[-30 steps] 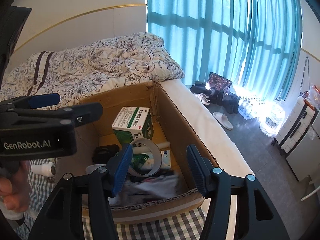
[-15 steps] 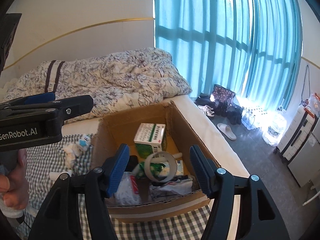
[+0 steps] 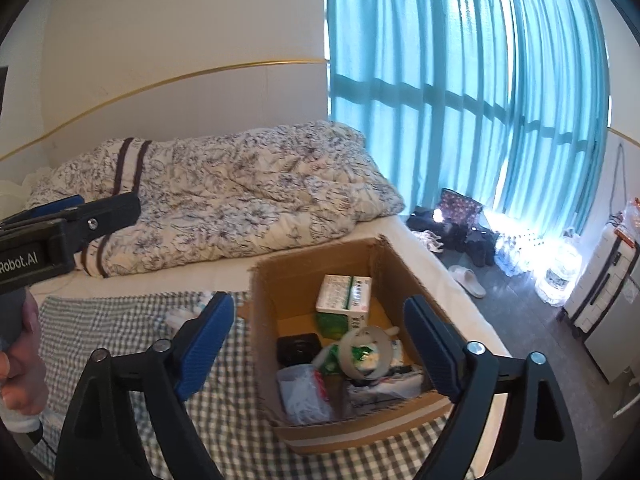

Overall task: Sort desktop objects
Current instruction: 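Move both tools back over the remaining items on the gingham sheet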

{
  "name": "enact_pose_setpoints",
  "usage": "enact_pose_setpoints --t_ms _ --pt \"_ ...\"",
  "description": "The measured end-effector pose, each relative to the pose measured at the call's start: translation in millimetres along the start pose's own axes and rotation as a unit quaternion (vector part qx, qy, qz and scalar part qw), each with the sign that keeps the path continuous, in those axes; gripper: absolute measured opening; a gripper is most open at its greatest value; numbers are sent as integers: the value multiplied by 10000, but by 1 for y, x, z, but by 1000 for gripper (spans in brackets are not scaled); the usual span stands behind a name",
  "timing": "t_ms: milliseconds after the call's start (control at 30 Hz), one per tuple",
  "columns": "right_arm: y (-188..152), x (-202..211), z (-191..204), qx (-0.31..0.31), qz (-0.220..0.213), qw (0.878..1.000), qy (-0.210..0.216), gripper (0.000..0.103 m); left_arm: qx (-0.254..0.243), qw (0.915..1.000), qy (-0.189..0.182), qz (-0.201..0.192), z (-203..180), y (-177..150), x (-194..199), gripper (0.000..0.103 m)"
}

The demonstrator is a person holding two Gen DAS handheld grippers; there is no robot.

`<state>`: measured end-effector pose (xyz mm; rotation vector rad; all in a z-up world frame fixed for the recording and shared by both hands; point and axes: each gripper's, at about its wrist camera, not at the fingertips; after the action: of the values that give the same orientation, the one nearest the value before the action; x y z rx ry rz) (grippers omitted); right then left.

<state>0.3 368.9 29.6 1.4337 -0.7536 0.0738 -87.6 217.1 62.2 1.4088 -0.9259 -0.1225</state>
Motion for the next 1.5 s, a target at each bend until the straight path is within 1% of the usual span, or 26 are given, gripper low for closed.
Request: enact_pose_setpoints --t_ms 67,133,267,367,467,600,667,733,833,867,933,1100,1300,1500 --pt "4 1 8 59 -6 9998 170 100 68 9999 99 -24 16 4 8 103" --pt "5 0 19 100 -25 9993 347 103 113 9997 193 -18 29 6 13 103" --pt "5 -6 45 240 36 9986 469 103 118 9991 401 -32 55 5 26 103" --pt "6 -13 64 435 135 9982 402 103 128 9985 534 -50 72 4 34 103" --pt "5 -14 78 473 74 9979 441 103 169 9978 643 -62 90 2 41 103" --pt "6 -7 89 308 -153 9966 753 103 238 9968 754 -80 108 -1 49 103" --pt "9 -5 94 219 -247 9965 773 103 291 9963 800 -91 116 -2 51 103" --pt "13 -7 99 133 -217 9965 801 103 345 9959 827 -99 124 -4 53 103" --pt "14 -9 107 126 -218 9922 1221 103 391 9955 853 -88 136 -7 54 103" --pt "14 -10 110 145 -227 9915 1271 103 407 9953 871 -83 140 -9 53 103" --pt "11 -14 121 276 -170 9919 1228 103 444 9950 897 -65 145 -11 51 103" --pt "-4 -29 144 704 -22 9911 1131 103 593 9941 902 57 161 -18 37 103" --pt "-37 -55 175 1053 311 9846 1363 103 676 9932 908 252 176 -30 12 103" --pt "-74 -83 195 1099 741 9798 1495 103 748 9920 892 489 190 -48 -14 103"
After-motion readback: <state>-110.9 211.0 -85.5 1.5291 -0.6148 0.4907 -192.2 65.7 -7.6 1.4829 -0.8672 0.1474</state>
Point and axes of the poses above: each gripper's, at about its wrist camera, not at the fingertips, and x roughly against the way its jaws point, z to its left, y to its top, and after that the axes turned 8 degrees about -y, right-handed
